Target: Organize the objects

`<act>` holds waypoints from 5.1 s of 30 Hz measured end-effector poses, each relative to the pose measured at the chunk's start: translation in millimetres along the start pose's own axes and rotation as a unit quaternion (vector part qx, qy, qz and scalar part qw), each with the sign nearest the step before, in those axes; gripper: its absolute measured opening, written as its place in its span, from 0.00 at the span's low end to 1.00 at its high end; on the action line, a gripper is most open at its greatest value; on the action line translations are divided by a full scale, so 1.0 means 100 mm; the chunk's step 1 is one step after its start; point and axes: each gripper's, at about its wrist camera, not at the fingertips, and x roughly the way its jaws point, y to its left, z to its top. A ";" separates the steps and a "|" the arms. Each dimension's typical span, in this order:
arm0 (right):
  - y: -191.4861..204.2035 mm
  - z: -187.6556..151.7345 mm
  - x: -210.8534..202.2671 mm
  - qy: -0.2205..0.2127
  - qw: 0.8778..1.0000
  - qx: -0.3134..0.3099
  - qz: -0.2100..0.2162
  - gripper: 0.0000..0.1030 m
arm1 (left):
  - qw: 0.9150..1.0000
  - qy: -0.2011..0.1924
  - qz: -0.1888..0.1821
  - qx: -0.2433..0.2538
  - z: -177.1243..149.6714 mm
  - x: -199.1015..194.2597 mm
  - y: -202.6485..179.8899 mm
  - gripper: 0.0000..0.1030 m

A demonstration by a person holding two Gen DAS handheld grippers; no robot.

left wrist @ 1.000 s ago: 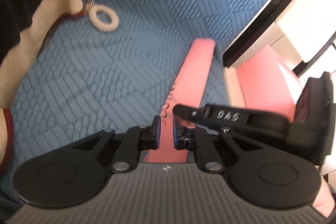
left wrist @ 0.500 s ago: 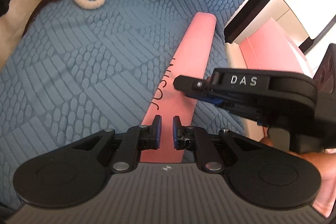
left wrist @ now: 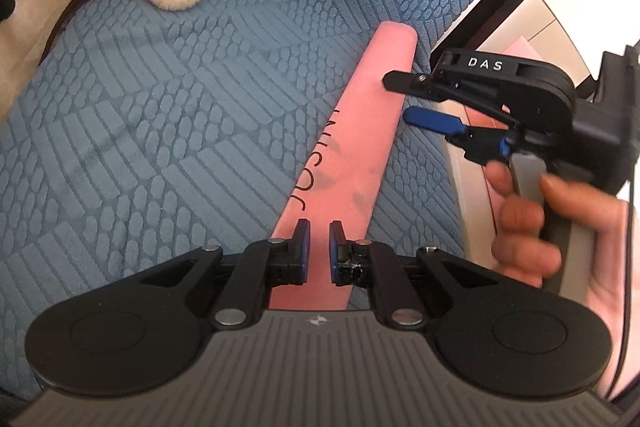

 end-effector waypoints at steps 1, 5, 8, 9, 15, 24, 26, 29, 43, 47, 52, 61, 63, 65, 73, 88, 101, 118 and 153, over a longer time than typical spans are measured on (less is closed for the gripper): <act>-0.05 0.05 0.02 -0.004 1.000 0.008 -0.001 0.42 | 1.000 0.001 -0.001 -0.002 0.00 0.00 0.01 0.11; -0.20 0.17 0.10 -0.002 0.999 0.041 0.018 0.42 | 1.000 0.004 -0.006 -0.009 0.02 0.02 0.04 0.11; -0.21 0.21 0.14 0.005 0.998 0.044 0.040 0.42 | 1.000 0.006 -0.009 -0.013 0.03 0.04 0.06 0.11; -0.19 0.22 0.17 0.011 0.998 0.038 0.047 0.42 | 1.000 0.006 -0.010 -0.015 0.03 0.05 0.07 0.11; -0.09 0.19 0.25 0.038 0.997 -0.005 0.070 0.41 | 0.999 0.002 -0.024 -0.030 0.03 0.08 0.11 0.11; 0.06 0.13 -0.11 0.011 0.992 -0.052 0.118 0.16 | 0.998 -0.004 -0.036 -0.060 0.02 0.09 0.17 0.11; 0.12 0.08 -0.20 0.005 0.989 -0.071 0.128 0.15 | 0.997 -0.005 -0.038 -0.068 0.02 0.09 0.18 0.10; 0.21 0.01 -0.31 -0.002 0.986 -0.099 0.134 0.14 | 0.996 -0.008 -0.042 -0.080 0.00 0.09 0.21 0.11; 0.49 -0.41 -0.69 -0.021 0.966 -0.226 0.122 0.11 | 0.991 -0.004 -0.051 -0.125 0.00 0.06 0.30 0.11; 0.56 -0.50 -0.72 -0.019 0.961 -0.248 0.118 0.11 | 0.990 -0.012 -0.041 -0.138 0.01 -0.04 0.35 0.11; 0.60 -0.63 -0.77 -0.015 0.952 -0.282 0.114 0.11 | 0.988 -0.044 -0.020 -0.145 0.09 -0.29 0.42 0.11; 0.74 -1.02 -0.75 0.028 0.910 -0.398 0.114 0.11 | 0.985 -0.040 -0.067 -0.156 0.21 -0.39 0.51 0.11; 0.75 -1.10 -0.72 0.046 0.898 -0.422 0.114 0.11 | 0.985 -0.032 -0.077 -0.151 0.21 -0.39 0.51 0.11; 0.74 -1.17 -0.68 0.058 0.890 -0.439 0.113 0.11 | 0.984 -0.020 -0.095 -0.149 0.22 -0.37 0.50 0.11; 0.73 -1.23 -0.59 0.076 0.879 -0.458 0.111 0.12 | 0.989 0.037 -0.106 -0.091 0.22 -0.15 0.33 0.11; 0.71 -1.25 -0.61 0.112 0.866 -0.477 0.104 0.23 | 0.991 0.066 -0.092 -0.073 0.13 0.08 0.31 0.11; 0.52 -1.01 -0.96 0.083 0.917 -0.375 0.102 0.23 | 0.994 0.064 -0.077 -0.046 0.10 0.01 0.26 0.11; 0.69 -1.03 -0.37 0.107 0.920 -0.370 0.074 0.21 | 0.998 0.043 -0.044 -0.011 0.12 -0.13 0.25 0.11; 0.44 -0.66 -0.32 0.095 0.976 -0.170 0.095 0.37 | 0.999 0.005 0.019 0.028 -0.52 -0.32 0.21 0.11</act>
